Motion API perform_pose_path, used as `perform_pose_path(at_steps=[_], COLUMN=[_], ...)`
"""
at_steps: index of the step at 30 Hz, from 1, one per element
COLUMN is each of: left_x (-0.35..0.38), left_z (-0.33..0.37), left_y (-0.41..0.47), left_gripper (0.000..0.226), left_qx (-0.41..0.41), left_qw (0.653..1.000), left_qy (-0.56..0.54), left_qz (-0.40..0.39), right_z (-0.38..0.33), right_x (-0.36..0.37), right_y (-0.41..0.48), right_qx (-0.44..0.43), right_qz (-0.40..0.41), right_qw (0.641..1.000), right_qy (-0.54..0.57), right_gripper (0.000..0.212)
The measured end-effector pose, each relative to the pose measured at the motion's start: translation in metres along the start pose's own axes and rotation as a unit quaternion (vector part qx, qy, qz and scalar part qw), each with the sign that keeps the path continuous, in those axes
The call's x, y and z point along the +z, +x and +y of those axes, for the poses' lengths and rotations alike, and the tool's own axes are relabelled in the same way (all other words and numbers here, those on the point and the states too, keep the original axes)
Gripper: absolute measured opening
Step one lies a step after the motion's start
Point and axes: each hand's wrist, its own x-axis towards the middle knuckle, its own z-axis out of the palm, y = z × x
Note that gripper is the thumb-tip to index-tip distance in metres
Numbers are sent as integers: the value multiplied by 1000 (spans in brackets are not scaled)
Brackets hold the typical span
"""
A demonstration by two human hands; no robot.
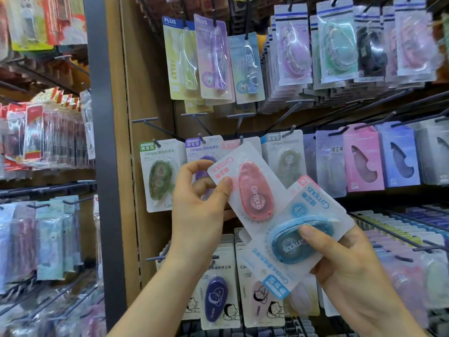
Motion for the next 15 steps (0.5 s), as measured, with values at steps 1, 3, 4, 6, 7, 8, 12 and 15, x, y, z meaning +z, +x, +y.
perform_pose_path(at_steps=[1,3,4,6,7,8,12,15], left_x=[0,-1,-4,-14,-20,-27,-44,-47], left_z=[0,1,2,7,10,13,15,12], left_y=[1,2,3,6,6,7,4,2], left_gripper=[27,38,47,64,69,71,73,61], left_qx=[13,29,27,-8,-30,-49,-110,-124], left_qw=[1000,999,999,995,989,977,936,936], left_qy=[5,30,42,59,80,114,181,179], left_qz=[4,0,-14,-76,-123,-173,-280,-275], right_z=[0,-1,-3,-7,-9,-11,-19,-20], right_x=[0,-1,-2,-5,-8,-11,-20,-21], right_y=[0,0,0,-1,-1,-2,-4,-3], right_qx=[-2,-12,-23,-42,-49,-53,-54,-55], right_qz=[5,13,14,21,25,27,17,26], right_qw=[1000,1000,999,998,997,995,991,990], right_qy=[-4,-16,-23,-48,-63,-76,-117,-125], right_gripper=[80,84,85,87,87,86,80,87])
